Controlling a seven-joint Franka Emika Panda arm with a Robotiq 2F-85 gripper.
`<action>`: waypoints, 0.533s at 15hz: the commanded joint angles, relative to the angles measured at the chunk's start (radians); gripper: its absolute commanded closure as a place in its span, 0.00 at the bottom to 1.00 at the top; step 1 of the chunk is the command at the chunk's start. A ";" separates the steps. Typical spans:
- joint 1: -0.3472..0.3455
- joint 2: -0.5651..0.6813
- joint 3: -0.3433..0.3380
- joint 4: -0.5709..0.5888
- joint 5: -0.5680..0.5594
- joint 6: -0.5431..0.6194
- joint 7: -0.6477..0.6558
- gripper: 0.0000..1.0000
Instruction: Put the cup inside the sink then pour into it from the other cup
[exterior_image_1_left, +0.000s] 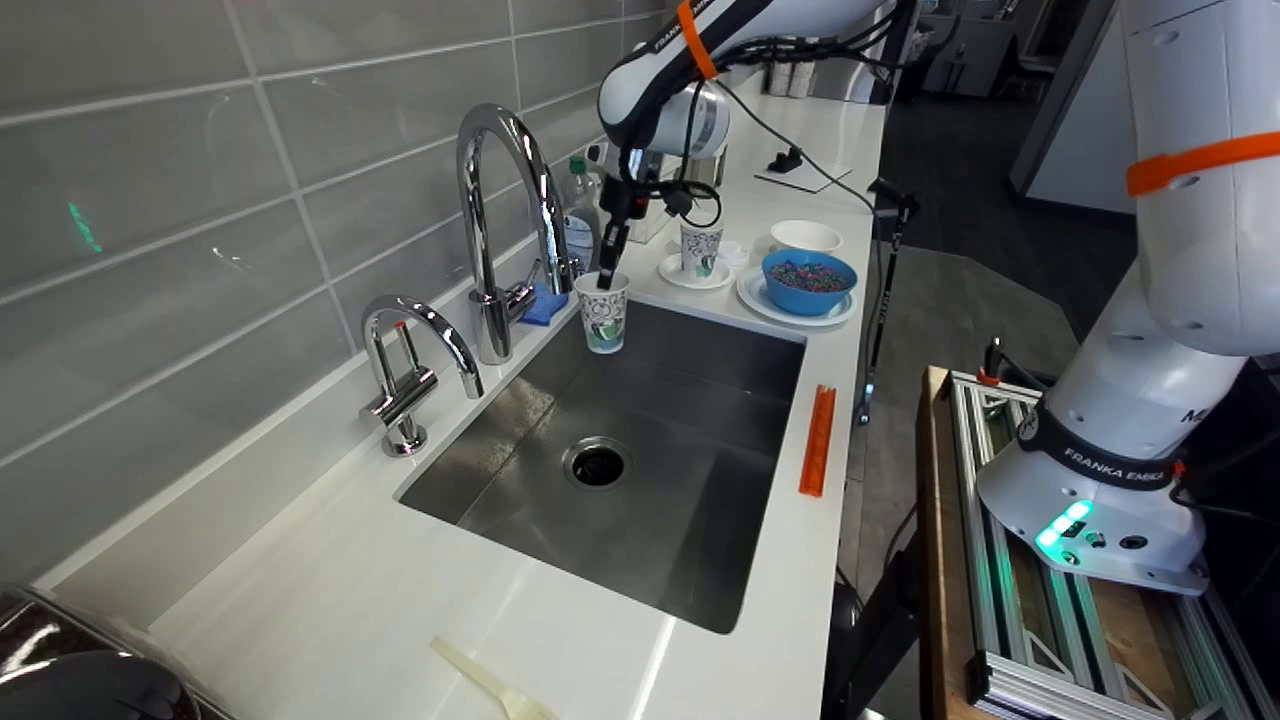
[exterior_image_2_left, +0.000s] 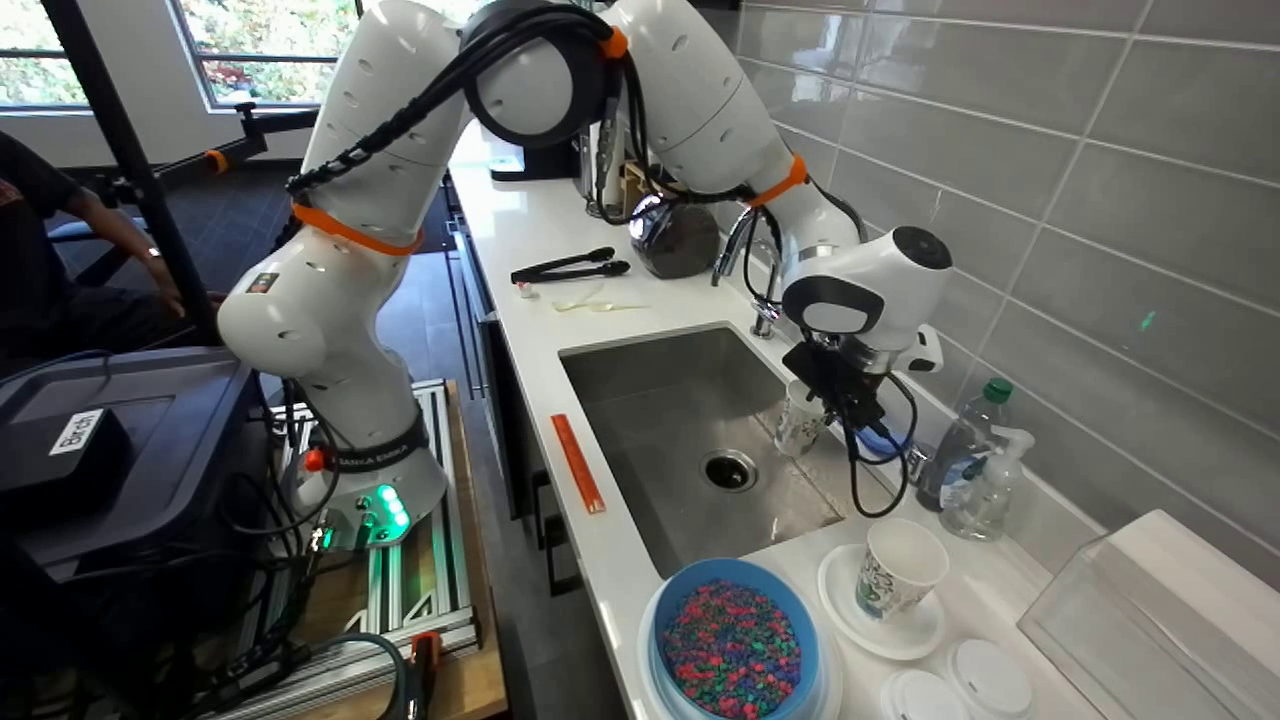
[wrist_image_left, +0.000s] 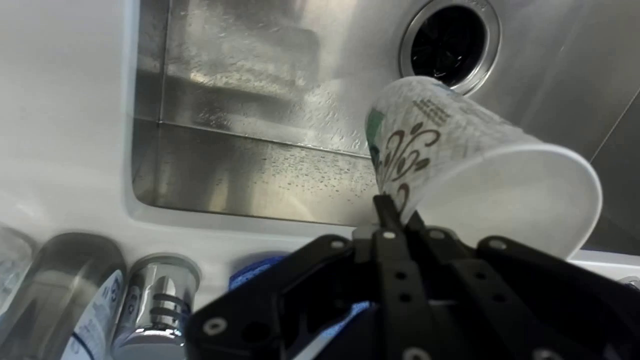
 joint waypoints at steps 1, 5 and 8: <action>0.043 0.009 -0.019 -0.029 0.006 0.034 0.074 0.99; 0.064 0.025 -0.016 -0.041 0.009 0.065 0.152 0.99; 0.067 0.061 -0.010 -0.049 0.002 0.155 0.160 0.99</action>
